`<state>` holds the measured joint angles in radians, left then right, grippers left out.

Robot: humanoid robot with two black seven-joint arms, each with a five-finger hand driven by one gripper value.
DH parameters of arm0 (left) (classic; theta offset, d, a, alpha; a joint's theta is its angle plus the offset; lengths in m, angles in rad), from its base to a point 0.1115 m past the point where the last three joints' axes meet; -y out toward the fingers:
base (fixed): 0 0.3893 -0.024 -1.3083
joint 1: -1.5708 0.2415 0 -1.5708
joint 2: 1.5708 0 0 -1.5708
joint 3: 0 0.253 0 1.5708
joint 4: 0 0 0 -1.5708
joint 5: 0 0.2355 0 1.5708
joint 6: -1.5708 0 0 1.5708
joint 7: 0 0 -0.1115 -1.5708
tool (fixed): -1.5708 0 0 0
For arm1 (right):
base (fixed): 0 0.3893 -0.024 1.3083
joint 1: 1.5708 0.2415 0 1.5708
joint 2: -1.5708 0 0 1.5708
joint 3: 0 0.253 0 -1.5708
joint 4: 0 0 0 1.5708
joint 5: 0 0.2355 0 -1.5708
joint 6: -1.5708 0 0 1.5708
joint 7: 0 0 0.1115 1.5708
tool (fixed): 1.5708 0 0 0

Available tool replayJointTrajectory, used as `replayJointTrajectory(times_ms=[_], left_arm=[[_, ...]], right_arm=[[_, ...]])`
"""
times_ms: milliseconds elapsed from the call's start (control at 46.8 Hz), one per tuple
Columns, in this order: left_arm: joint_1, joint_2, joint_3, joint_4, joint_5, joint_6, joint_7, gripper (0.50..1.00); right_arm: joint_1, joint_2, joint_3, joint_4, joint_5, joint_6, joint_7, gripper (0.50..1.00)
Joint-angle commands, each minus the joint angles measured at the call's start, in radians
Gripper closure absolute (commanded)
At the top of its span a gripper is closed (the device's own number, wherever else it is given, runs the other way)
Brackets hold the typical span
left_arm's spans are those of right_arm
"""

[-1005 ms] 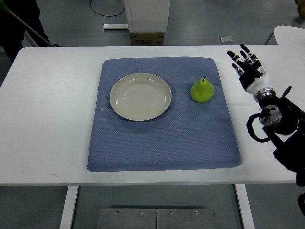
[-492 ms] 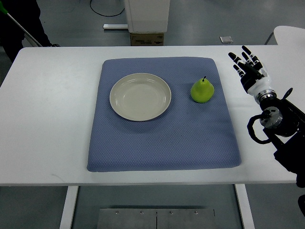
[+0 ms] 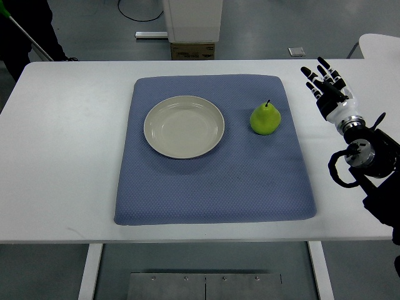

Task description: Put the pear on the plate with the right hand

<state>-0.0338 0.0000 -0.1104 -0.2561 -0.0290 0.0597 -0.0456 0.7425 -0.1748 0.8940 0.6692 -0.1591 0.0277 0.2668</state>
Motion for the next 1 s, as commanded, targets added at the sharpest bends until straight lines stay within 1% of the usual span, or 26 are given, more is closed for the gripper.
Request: replayJointTrajectory(times_ms=[0,214,321,363,470,534,727,983], left_arm=[[0.0,0.0,0.0,0.0,0.0,0.0,0.001,0.5],[0.0,0.0,0.0,0.0,0.0,0.0,0.001,0.5],[0.0,0.0,0.0,0.0,0.0,0.0,0.0,0.5],[-0.001,0.0,0.0,0.0,0.0,0.0,0.001,0.5],[-0.001,0.0,0.0,0.0,0.0,0.0,0.001,0.5],[-0.001,0.0,0.0,0.0,0.0,0.0,0.001,0.5],[0.0,0.0,0.0,0.0,0.0,0.0,0.0,0.5],[0.0,0.0,0.0,0.0,0.0,0.0,0.0,0.5]], right_arm=[[-0.002,-0.002,-0.009,0.001,0.0,0.0,0.003,0.5],[-0.005,-0.012,-0.012,0.004,-0.008,0.003,0.006,0.5],[-0.006,-0.017,-0.023,0.006,-0.014,0.018,0.017,0.5],[-0.006,-0.022,-0.046,0.006,-0.023,0.027,0.032,0.5],[-0.003,-0.034,-0.124,0.006,-0.048,0.029,0.103,0.5],[0.001,-0.037,-0.162,0.007,-0.05,0.029,0.132,0.5],[0.005,-0.035,-0.202,0.01,-0.053,0.029,0.173,0.5],[0.001,-0.019,-0.236,0.009,-0.145,0.028,0.267,0.5]])
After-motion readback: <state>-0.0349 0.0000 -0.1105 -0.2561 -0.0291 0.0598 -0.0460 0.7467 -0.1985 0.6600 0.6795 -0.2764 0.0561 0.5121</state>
